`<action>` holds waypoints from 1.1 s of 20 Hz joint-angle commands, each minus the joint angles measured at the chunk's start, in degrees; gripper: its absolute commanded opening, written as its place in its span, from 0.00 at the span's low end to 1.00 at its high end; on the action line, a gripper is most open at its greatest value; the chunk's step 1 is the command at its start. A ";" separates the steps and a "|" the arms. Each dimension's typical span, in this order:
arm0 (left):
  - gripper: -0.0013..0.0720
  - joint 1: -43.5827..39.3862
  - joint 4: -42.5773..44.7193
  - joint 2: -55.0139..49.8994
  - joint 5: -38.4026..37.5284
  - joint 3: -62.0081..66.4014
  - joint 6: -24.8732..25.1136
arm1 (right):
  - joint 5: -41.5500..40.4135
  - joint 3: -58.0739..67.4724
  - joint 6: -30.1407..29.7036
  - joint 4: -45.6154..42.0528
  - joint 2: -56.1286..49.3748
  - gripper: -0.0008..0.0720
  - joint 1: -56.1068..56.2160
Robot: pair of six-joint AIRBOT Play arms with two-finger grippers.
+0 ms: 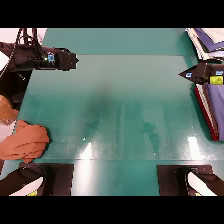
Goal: Fold the shirts.
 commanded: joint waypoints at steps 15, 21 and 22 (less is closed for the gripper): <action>0.06 0.87 1.40 0.68 4.61 0.28 -0.04 | -1.01 0.00 0.00 0.13 -0.02 0.03 0.11; 0.06 14.69 17.20 10.49 -18.69 -4.66 0.31 | -0.79 0.00 0.00 0.13 -0.02 0.03 0.11; 0.06 16.83 19.34 12.15 -21.29 -7.08 0.81 | -0.96 0.00 0.00 0.13 -0.02 0.03 0.11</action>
